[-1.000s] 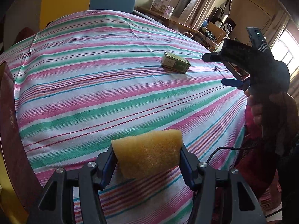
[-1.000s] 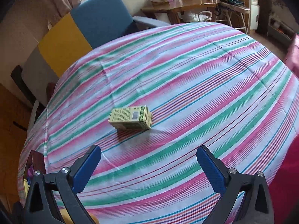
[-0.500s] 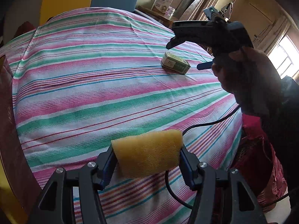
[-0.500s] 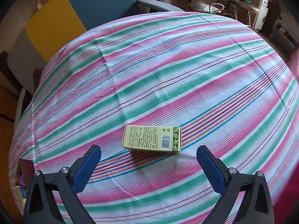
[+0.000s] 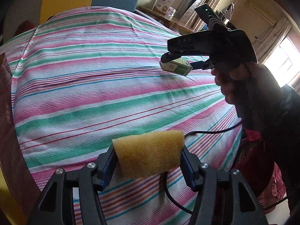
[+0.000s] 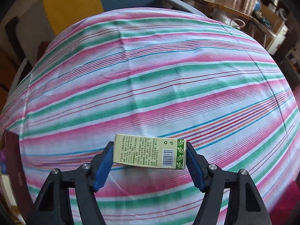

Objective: Organize objects
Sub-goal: 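Carry sponge into gold tray and open left tool while right tool lifts green box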

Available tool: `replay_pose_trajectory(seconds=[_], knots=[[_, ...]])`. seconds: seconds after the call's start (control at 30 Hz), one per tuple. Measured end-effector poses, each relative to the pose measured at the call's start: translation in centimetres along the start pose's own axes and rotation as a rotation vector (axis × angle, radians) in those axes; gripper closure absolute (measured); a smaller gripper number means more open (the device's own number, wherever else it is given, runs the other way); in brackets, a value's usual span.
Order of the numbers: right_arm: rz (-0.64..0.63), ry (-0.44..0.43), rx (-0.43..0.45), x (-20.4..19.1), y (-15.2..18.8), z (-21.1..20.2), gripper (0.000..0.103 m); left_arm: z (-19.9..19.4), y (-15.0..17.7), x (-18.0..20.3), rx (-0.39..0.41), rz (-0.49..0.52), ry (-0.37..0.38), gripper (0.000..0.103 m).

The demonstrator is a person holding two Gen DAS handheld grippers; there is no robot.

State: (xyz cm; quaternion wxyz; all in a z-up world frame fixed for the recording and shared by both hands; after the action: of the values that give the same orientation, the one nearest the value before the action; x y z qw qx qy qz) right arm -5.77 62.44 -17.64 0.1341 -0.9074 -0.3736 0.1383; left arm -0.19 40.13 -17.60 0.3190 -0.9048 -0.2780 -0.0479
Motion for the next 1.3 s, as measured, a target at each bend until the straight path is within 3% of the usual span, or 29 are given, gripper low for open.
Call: replay_pose_trajectory(seconds=[0.1,0.23,0.57,0.77,1.3], knots=[[-0.088,-0.066,-0.04,-1.9,3.2,-0.6,0.03,-0.2,-0.2,0.1,0.003,-0.002,-0.007,0.042],[-0.2,-0.019,-0.034,-2.9,6.1,-0.4,0.031,-1.3,-0.7,0.7,0.02,0.044,-0.049,0.042],[-0.179,-0.08,-0.04,-2.9,6.4,-0.4,0.03,-9.0,-1.8,0.4,0.152,0.066,-0.146,0.042],[-0.209,-0.042,-0.049,-2.7,6.4,0.5,0.03,-12.6,-1.6,-0.4,0.202,0.068,-0.211,0.042],[-0.225,-0.036,-0.039,-2.7,6.2,0.0,0.031,-15.0,1.0,-4.0,0.206,-0.025,-0.248,0.042]])
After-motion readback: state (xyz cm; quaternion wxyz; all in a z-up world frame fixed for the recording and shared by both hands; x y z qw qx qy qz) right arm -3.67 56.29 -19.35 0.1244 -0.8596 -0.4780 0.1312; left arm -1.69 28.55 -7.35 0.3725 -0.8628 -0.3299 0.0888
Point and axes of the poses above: each gripper's, at about its wrist camera, not at the fingertips, and z roughly the way its jaws point, x to its right, y to its underside, the point moved 9 cm from there along z, roughly the way its jaws point, and after that the axes turned 11 degrees about z, right-handed, at the moved point
